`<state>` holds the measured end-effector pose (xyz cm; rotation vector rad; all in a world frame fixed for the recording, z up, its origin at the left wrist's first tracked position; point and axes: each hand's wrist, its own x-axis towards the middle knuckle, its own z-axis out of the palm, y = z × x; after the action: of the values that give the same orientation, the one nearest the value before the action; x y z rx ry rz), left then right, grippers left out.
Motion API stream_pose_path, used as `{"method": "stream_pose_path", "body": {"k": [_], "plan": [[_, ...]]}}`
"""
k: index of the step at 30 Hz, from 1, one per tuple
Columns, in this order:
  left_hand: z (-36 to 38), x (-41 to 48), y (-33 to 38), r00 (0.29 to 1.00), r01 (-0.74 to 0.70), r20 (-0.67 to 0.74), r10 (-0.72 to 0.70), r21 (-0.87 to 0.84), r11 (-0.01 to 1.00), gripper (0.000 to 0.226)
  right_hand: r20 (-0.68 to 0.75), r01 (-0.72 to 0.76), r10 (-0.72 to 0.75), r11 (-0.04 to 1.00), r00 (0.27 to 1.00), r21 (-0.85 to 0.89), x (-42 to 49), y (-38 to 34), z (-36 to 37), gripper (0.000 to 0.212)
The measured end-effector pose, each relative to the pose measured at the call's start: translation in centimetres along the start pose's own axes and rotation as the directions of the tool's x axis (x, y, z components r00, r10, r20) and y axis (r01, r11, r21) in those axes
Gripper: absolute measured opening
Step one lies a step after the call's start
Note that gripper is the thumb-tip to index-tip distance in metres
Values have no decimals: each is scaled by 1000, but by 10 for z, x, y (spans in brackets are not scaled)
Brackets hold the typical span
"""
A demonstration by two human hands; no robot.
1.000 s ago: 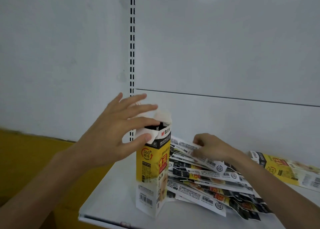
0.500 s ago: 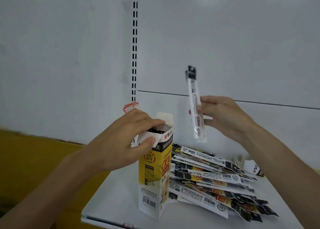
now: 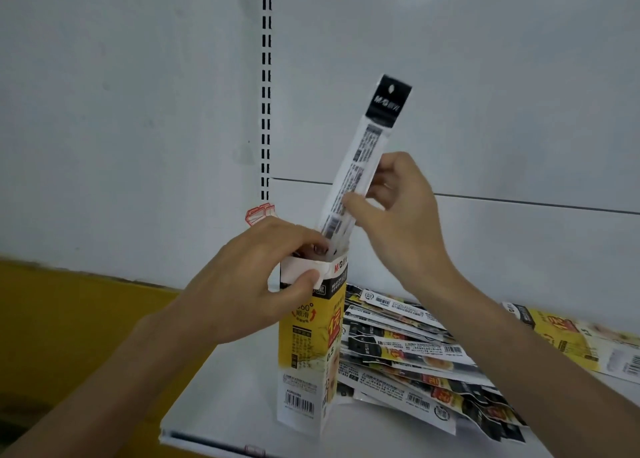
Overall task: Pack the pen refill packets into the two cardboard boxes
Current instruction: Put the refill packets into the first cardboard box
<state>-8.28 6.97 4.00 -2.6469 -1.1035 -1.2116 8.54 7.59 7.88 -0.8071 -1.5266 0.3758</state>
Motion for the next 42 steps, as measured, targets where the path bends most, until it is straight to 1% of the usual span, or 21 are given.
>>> {"method": "stream_pose_path", "body": {"k": [4, 7, 9, 10, 11, 12, 14, 15, 16, 18, 20, 23, 24, 27, 28, 29, 30, 32, 34, 37, 42], "plan": [[2, -2, -5, 996, -62, -69, 65, 51, 997, 35, 171, -11, 41, 985, 984, -171, -8, 7, 4, 33], [2, -3, -7, 985, -85, -141, 99, 105, 991, 26, 206, -76, 109, 984, 973, -161, -4, 9, -5, 42], [2, -3, -8, 981, -92, -160, 108, 102, 990, 25, 215, -99, 125, 987, 969, -128, 0, 10, -16, 29], [3, -2, -9, 981, -94, -159, 108, 90, 991, 26, 250, -95, 136, 981, 959, -169, 1, 13, -23, 21], [3, -2, -9, 983, -90, -153, 101, 78, 993, 27, 324, -80, 172, 957, 930, -280, 1, 16, -30, 15], [4, -2, -10, 985, -81, -146, 90, 68, 994, 29, 427, -50, 258, 896, 867, -441, 0, 22, -36, 15], [6, -2, -11, 992, -60, -110, 65, 42, 997, 33, 555, 34, 541, 696, 632, -717, -6, 39, -47, 21], [7, -2, -10, 995, -50, -87, 52, 21, 999, 35, 551, 93, 662, 594, 508, -799, -11, 49, -50, 28], [8, -1, -9, 997, -43, -71, 43, 1, 999, 38, 523, 147, 739, 514, 424, -845, -17, 59, -52, 37], [9, 0, -6, 997, -41, -59, 40, -19, 999, 37, 475, 168, 797, 446, 372, -879, -25, 75, -53, 50], [10, 1, -4, 999, -30, -39, 29, -39, 999, 32, 463, 140, 795, 446, 392, -884, -30, 86, -54, 46], [9, 3, -3, 999, 50, -6, -50, -87, 995, 40, 478, 154, 731, 467, 487, -871, -32, 97, -55, 15], [8, 4, -3, 998, 54, -11, -55, -78, 995, 43, 484, 142, 712, 485, 508, -863, -32, 99, -56, 13], [8, 5, -4, 999, -14, -36, 15, 16, 1000, 43, 496, 97, 679, 535, 541, -839, -32, 100, -57, 26], [8, 5, -3, 999, -19, -38, 21, 33, 999, 44, 500, 90, 674, 546, 544, -833, -32, 101, -58, 25], [8, 4, -3, 999, -12, -40, 13, 33, 999, 45, 509, 90, 664, 558, 548, -825, -31, 102, -58, 15], [8, 4, -3, 999, -4, -42, 6, 28, 1000, 45, 520, 92, 657, 570, 546, -816, -31, 102, -57, 18], [8, 3, -2, 999, 2, -50, -1, 21, 1000, 42, 527, 87, 648, 583, 551, -808, -30, 102, -56, 40], [9, 3, -2, 998, 22, -56, -20, 22, 1000, 48, 537, 77, 608, 618, 584, -783, -28, 100, -56, 44], [9, 4, -3, 999, 20, -39, -19, 32, 999, 50, 538, 10, 543, 698, 645, -716, -22, 97, -56, 34], [12, 2, -4, 1000, 12, -25, -12, 14, 1000, 44, 496, -82, 487, 768, 719, -635, -17, 94, -58, 19]]}}
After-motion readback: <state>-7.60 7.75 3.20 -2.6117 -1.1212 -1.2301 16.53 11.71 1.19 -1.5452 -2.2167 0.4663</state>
